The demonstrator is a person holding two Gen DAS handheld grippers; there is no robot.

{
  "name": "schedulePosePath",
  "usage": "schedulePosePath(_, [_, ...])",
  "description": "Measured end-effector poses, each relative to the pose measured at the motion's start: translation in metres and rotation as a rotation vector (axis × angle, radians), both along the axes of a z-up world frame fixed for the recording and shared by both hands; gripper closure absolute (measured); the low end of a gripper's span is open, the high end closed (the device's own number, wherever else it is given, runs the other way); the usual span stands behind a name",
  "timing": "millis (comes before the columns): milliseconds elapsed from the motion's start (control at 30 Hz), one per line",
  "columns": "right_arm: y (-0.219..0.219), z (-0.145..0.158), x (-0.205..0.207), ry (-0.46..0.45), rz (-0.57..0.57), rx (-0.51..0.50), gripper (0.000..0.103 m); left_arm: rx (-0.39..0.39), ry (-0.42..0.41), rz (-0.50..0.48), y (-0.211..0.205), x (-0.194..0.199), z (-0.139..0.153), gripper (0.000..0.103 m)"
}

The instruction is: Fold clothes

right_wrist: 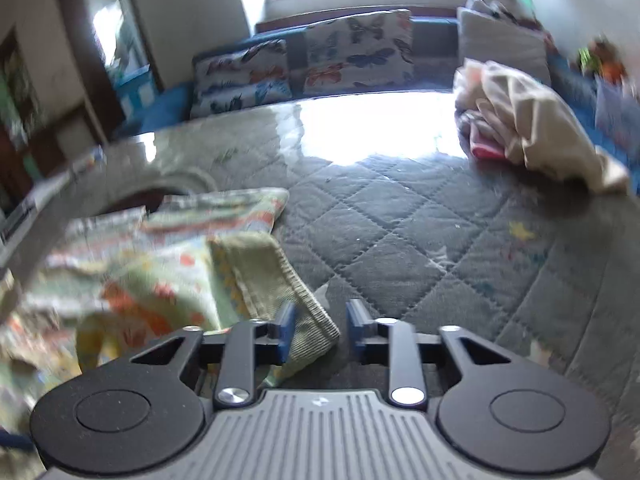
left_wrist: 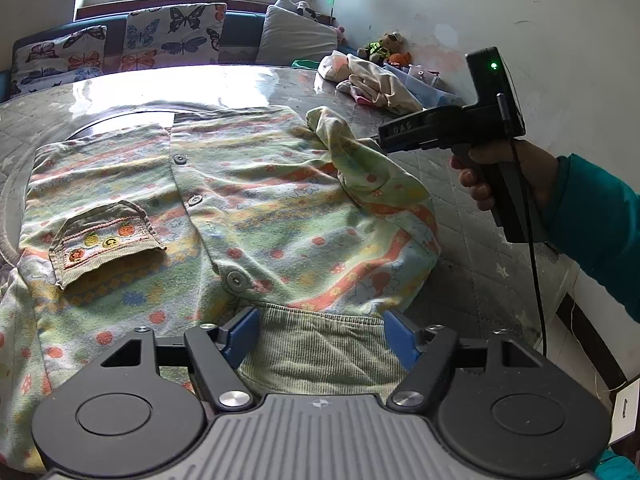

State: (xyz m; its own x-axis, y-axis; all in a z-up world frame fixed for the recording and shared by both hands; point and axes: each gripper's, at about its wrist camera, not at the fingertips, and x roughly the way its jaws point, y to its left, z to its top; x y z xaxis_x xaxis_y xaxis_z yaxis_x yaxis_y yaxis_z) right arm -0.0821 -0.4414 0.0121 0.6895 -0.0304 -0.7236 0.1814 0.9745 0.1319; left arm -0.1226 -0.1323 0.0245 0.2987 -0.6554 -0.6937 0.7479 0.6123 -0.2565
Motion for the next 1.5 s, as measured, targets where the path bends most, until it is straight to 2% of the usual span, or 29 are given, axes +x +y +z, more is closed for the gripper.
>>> schedulePosePath(100, [0.005,0.002,-0.005,-0.008,-0.001,-0.059,0.096,0.008,-0.013,0.001,-0.001,-0.002,0.000,0.029])
schedulePosePath(300, [-0.004,0.021,-0.033,-0.050,-0.072,-0.201,0.097,0.011,-0.019,0.000,-0.003,-0.002,-0.002,0.027])
schedulePosePath(467, [-0.030,0.031,-0.064,-0.022,-0.182,-0.333,0.098,0.018,-0.034,-0.009,-0.006,-0.005,-0.003,0.023])
schedulePosePath(633, [-0.050,0.020,-0.092,0.047,-0.273,-0.411,0.098,0.023,-0.044,-0.012,-0.007,-0.007,-0.004,0.021])
schedulePosePath(767, [-0.054,-0.007,-0.115,0.130,-0.294,-0.416,0.098,0.033,-0.054,-0.017,-0.009,-0.009,-0.004,0.019])
schedulePosePath(867, [-0.050,-0.007,-0.123,0.129,-0.316,-0.449,0.091,0.040,-0.059,-0.019,-0.011,-0.010,-0.004,0.018])
schedulePosePath(933, [-0.051,0.000,-0.127,0.100,-0.330,-0.432,0.090,0.044,-0.062,-0.022,-0.012,-0.010,-0.004,0.017])
schedulePosePath(1000, [-0.046,0.011,-0.126,0.044,-0.294,-0.398,0.090,0.044,-0.064,-0.019,-0.012,-0.011,-0.004,0.017])
schedulePosePath(1100, [-0.038,0.021,-0.117,-0.014,-0.201,-0.246,0.090,0.045,-0.068,-0.016,-0.012,-0.012,-0.005,0.017])
schedulePosePath(1200, [-0.022,0.016,-0.101,-0.035,-0.101,-0.159,0.090,0.044,-0.064,-0.013,-0.012,-0.012,-0.004,0.017])
schedulePosePath(1333, [-0.013,0.002,-0.084,-0.018,-0.056,-0.127,0.089,0.044,-0.061,-0.014,-0.010,-0.013,-0.004,0.017])
schedulePosePath(1433, [-0.019,0.001,-0.082,-0.033,-0.084,-0.141,0.083,0.034,-0.057,-0.011,-0.008,-0.013,-0.004,0.017])
schedulePosePath(1500, [-0.028,0.001,-0.085,-0.020,-0.141,-0.154,0.082,0.030,-0.057,-0.012,-0.007,-0.014,-0.004,0.017])
